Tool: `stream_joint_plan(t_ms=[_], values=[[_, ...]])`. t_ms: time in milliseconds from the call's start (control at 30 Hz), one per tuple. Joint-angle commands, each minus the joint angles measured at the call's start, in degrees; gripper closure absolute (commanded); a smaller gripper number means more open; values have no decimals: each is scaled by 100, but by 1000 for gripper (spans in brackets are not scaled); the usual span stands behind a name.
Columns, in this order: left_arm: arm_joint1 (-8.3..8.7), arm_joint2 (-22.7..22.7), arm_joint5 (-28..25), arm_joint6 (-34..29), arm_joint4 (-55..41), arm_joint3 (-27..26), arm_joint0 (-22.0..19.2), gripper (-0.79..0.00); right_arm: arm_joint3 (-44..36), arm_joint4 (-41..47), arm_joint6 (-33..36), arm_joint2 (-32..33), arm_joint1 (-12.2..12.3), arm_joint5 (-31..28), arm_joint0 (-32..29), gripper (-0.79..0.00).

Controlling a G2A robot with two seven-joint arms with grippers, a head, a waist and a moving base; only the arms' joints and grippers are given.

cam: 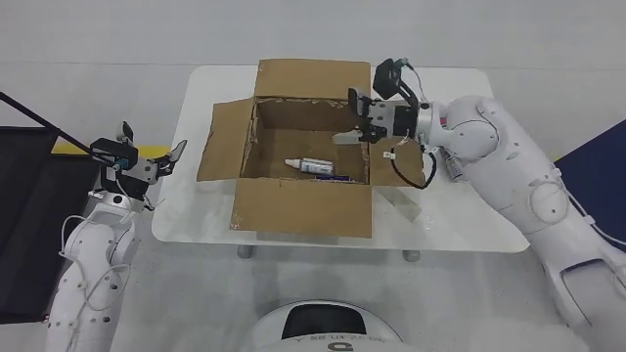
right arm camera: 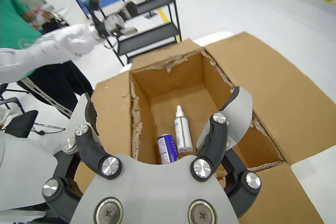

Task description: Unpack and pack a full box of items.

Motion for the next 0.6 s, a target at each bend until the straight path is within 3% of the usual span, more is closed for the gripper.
stream_joint_plan(t_ms=[0, 200, 367, 567], values=[[0, 0, 0, 0, 0, 0, 0, -782, 418, 46, 186, -401, -191, -237, 385, -785], [0, 0, 0, 0, 0, 0, 0, -785, 1303, -624, 308, -1344, -773, -183, 1077, -785], [0, 0, 0, 0, 0, 0, 0, -785, 1890, -1253, 151, -1978, -1300, 308, 1369, -785], [0, 0, 0, 0, 0, 0, 0, -785, 2555, -1547, 175, -2428, -1828, 388, 1591, -785]])
